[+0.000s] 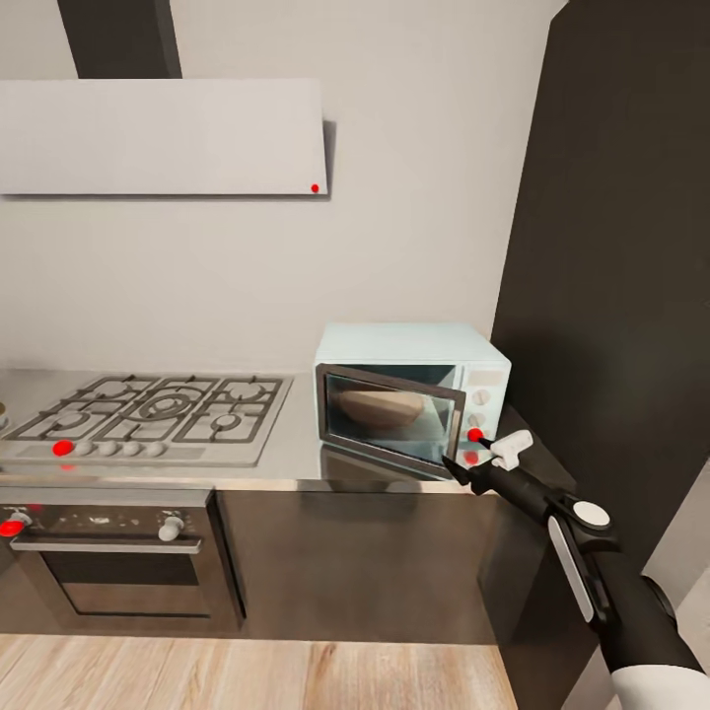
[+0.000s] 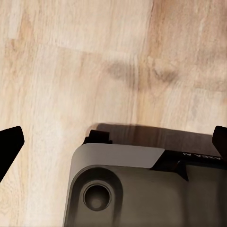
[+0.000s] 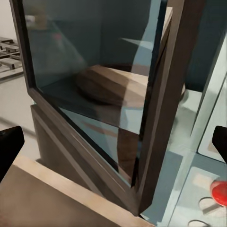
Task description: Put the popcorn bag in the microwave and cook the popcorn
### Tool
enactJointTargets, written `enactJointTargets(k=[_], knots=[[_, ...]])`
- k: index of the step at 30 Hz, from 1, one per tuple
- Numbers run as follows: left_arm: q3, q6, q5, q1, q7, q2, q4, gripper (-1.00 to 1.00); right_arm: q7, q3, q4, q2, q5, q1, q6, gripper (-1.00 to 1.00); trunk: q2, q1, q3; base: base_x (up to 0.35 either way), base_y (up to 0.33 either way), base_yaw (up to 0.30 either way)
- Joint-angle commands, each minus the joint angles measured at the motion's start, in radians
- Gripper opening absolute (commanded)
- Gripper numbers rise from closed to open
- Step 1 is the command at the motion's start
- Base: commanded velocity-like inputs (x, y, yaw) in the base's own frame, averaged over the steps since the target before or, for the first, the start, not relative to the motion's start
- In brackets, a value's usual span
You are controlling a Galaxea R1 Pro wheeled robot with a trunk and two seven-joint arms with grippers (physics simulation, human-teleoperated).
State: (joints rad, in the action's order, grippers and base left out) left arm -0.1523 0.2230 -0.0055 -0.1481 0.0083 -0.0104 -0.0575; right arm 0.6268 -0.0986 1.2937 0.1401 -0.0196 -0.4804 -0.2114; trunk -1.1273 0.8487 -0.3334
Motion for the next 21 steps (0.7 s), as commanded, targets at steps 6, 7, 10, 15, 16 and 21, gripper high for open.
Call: enactJointTargets(k=[6, 7, 10, 15, 16, 21], knots=[[-0.004, 0.003, -0.001, -0.001, 0.001, 0.000, 0.001, 1.00, 0.007, -0.001, 0.001, -0.001, -0.003, 0.000, -0.007, 1.00, -0.001, 0.000, -0.001, 0.000, -0.002, 0.000], [-0.005, 0.003, -0.001, -0.001, 0.001, 0.000, 0.001, 1.00, 0.007, 0.000, 0.001, -0.001, -0.003, 0.000, -0.007, 1.00, -0.001, 0.000, -0.001, 0.000, 0.000, 0.000], [-0.005, 0.003, -0.001, -0.001, 0.001, 0.000, 0.001, 1.00, 0.008, 0.002, 0.001, -0.001, -0.004, 0.000, -0.008, 1.00, -0.001, 0.000, -0.001, 0.120, 0.000, 0.000], [-0.004, 0.003, -0.001, -0.001, 0.001, 0.000, 0.001, 1.00, 0.008, 0.003, 0.001, -0.001, -0.005, 0.000, -0.008, 1.00, -0.001, 0.000, -0.001, 0.227, 0.000, 0.000], [-0.004, 0.003, -0.001, -0.001, 0.001, 0.000, 0.001, 1.00, 0.008, 0.003, 0.001, -0.001, -0.005, 0.000, -0.008, 1.00, -0.001, 0.000, -0.001, 0.066, 0.000, 0.000], [-0.004, 0.003, -0.001, -0.001, 0.001, 0.000, 0.001, 1.00, 0.008, 0.003, 0.001, -0.001, -0.005, 0.000, -0.008, 1.00, -0.001, 0.000, -0.001, 0.015, 0.000, 0.000]])
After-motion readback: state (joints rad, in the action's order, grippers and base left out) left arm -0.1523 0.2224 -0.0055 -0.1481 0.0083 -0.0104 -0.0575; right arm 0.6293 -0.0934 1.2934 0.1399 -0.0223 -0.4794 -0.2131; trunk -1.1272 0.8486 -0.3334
